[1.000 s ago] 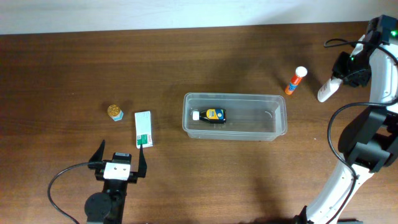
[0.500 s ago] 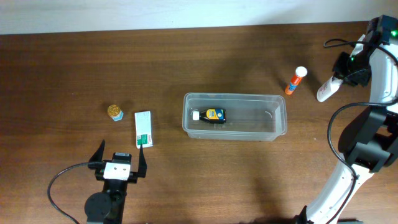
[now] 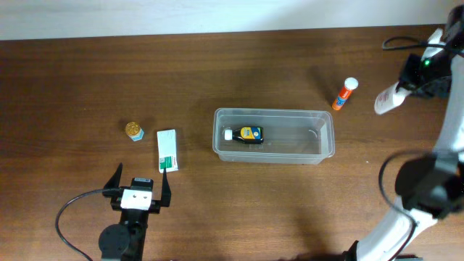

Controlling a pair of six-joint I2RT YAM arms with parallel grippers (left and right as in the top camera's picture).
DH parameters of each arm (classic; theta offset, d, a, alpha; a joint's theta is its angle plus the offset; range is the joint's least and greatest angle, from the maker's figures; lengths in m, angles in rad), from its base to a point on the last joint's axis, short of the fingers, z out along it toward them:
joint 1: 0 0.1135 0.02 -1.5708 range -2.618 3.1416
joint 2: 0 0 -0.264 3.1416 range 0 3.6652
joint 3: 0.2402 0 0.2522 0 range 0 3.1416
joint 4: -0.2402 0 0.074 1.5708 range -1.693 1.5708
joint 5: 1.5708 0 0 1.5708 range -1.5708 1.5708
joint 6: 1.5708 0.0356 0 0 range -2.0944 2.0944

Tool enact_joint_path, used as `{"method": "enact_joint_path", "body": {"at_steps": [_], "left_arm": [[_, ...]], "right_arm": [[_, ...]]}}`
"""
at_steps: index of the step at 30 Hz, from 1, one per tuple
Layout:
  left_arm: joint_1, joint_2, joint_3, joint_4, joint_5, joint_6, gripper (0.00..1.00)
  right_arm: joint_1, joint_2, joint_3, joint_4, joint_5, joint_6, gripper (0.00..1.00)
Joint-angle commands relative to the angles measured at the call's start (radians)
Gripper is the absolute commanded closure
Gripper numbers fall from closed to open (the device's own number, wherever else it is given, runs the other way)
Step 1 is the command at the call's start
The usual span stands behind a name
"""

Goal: Pack container
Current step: 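Carry the spray bottle into the container's right end and release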

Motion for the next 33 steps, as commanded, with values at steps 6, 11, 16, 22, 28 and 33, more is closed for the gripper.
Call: {"method": "enact_joint_path", "body": {"at_steps": [6, 11, 16, 22, 28, 33], "left_arm": [[0.005, -0.009, -0.002, -0.005, -0.003, 0.012, 0.01], [0.005, -0.009, -0.002, -0.005, -0.003, 0.012, 0.01], [0.005, -0.009, -0.002, -0.005, -0.003, 0.012, 0.01], [0.005, -0.009, -0.002, -0.005, -0.003, 0.012, 0.01], [0.005, -0.009, -0.002, -0.005, -0.003, 0.012, 0.01], [0.005, -0.009, -0.002, -0.005, -0.003, 0.012, 0.01]], "right_arm": [[0.24, -0.241, 0.041, -0.088, -0.026, -0.026, 0.76], [0.445, -0.238, 0.008, -0.087, -0.012, -0.036, 0.76], [0.571, -0.212, -0.075, -0.057, 0.082, 0.015, 0.76], [0.608, -0.194, -0.302, 0.078, 0.107, 0.079, 0.76], [0.608, -0.194, -0.503, 0.24, 0.108, 0.12, 0.76], [0.594, -0.193, -0.578, 0.3, 0.148, 0.146, 0.76]]}}
